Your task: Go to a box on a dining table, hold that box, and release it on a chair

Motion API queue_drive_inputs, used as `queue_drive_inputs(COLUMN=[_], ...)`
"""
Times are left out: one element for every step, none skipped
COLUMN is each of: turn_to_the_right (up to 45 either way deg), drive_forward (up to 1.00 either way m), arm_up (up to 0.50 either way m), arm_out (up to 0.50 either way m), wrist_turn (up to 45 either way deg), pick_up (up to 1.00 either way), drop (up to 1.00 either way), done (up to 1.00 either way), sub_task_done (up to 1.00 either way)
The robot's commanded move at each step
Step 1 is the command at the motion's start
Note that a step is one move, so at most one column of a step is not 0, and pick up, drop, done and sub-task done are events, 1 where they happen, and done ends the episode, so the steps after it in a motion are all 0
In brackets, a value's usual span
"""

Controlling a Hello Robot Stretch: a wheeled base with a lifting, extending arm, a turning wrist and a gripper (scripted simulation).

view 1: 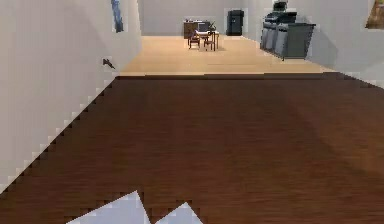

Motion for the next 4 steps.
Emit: queue_drive_inputs(turn_to_the_right=[0.0, 0.0, 0.0, 0.0], drive_forward=[1.00, 1.00, 1.00, 1.00], arm_up=[0.00, 0.00, 0.00, 0.00], arm_out=[0.00, 0.00, 0.00, 0.00], wrist_turn=[0.0, 0.0, 0.0, 0.0], pick_up=[0.00, 0.00, 0.00, 0.00], drop=[0.00, 0.00, 0.00, 0.00], done=[0.00, 0.00, 0.00, 0.00], sub_task_done=[0.00, 0.00, 0.00, 0.00])
